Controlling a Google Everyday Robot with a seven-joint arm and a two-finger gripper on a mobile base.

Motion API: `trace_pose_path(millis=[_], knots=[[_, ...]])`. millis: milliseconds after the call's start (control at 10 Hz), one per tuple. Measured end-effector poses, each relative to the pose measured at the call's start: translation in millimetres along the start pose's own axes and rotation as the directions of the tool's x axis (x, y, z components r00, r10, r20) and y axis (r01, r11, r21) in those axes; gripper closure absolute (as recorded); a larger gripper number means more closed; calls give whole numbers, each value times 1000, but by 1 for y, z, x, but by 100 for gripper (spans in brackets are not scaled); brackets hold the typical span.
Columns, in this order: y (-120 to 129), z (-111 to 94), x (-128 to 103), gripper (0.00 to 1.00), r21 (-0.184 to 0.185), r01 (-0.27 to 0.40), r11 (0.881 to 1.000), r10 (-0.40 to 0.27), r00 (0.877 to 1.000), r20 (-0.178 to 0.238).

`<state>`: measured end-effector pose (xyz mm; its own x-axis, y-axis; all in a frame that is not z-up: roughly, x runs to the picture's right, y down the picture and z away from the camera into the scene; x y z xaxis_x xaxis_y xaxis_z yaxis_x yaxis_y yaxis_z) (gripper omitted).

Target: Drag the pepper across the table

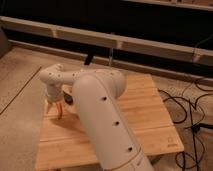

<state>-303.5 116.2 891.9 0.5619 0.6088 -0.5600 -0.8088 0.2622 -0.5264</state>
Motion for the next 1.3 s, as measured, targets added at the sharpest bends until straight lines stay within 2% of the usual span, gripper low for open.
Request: trace_pose_path(millis=[100,400,600,800,1000,1300], knots=[[-3,2,-1,37,6,-4,1000,4,1000,-9],[-2,9,-6,60,13,-2,1000,2,999,-39],[2,13,-10,83,13,22,1000,-21,998,-53],[5,16,-11,98,17,39,999,-38,997,-70],[12,19,-18,100,19,67,998,-66,995,-73],[43,16,-50,100,14,169,986,-168,985,-35]])
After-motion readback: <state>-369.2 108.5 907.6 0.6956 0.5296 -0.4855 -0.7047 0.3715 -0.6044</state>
